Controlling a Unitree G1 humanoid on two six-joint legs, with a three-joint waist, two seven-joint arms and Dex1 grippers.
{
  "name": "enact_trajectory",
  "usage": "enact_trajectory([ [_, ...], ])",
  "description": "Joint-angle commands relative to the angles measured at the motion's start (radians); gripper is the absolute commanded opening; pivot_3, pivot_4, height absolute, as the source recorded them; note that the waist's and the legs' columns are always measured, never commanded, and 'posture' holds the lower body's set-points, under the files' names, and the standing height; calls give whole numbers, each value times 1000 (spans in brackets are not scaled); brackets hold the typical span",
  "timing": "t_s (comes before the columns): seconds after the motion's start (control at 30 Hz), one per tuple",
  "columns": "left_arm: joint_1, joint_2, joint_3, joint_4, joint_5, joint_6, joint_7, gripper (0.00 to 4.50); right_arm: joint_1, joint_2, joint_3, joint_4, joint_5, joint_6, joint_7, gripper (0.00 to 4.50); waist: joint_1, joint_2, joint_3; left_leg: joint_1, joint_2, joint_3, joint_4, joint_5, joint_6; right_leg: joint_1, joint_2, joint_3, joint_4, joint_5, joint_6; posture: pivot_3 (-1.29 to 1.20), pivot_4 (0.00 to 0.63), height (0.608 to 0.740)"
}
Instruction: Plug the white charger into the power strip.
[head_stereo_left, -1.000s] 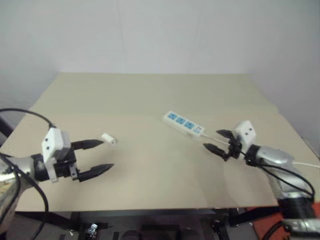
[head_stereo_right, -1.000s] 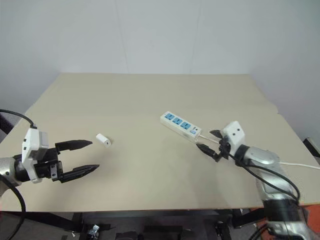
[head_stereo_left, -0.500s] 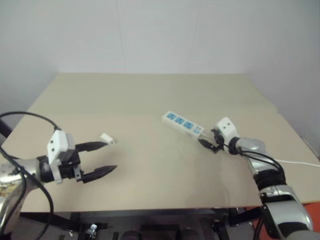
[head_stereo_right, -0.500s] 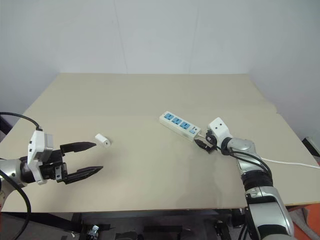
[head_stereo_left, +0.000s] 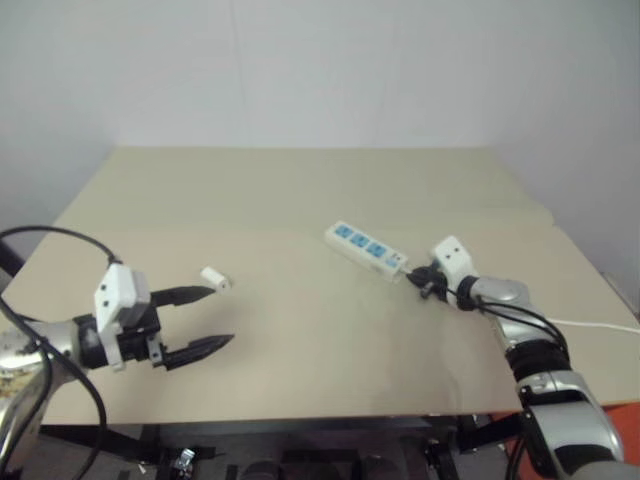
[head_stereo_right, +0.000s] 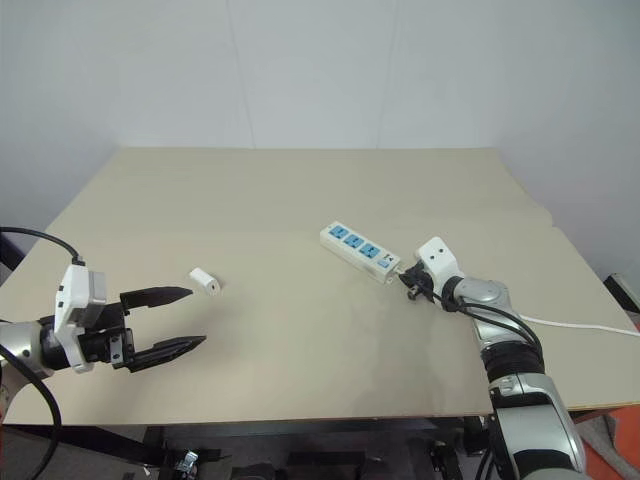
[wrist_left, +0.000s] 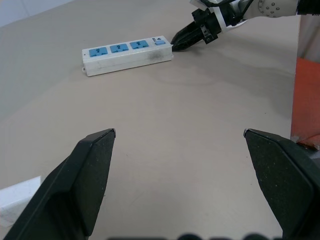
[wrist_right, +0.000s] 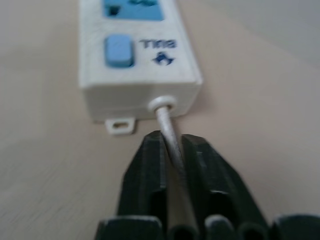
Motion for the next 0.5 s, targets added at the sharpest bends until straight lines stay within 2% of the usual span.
enact_trajectory([
  [0.03,-8,5,31,-18,-11,-24,-5,4500,26,-19,-24,-51,19,31,23,4,0,0,0,0,0,0,0,0,0,0,0,0,0,0,0,0,150,740],
  [0.27,-26,13,20,-3,-11,-25,-24,4500,96,-41,-47,-251,67,122,85,4,2,0,0,-1,0,0,0,0,0,-1,0,0,0,0,0,0,150,740],
  [0.5,-36,18,15,6,-9,-23,-35,4500,239,-63,-75,-568,128,242,90,4,0,0,0,-3,0,0,0,0,0,-5,0,2,1,0,0,0,150,740],
])
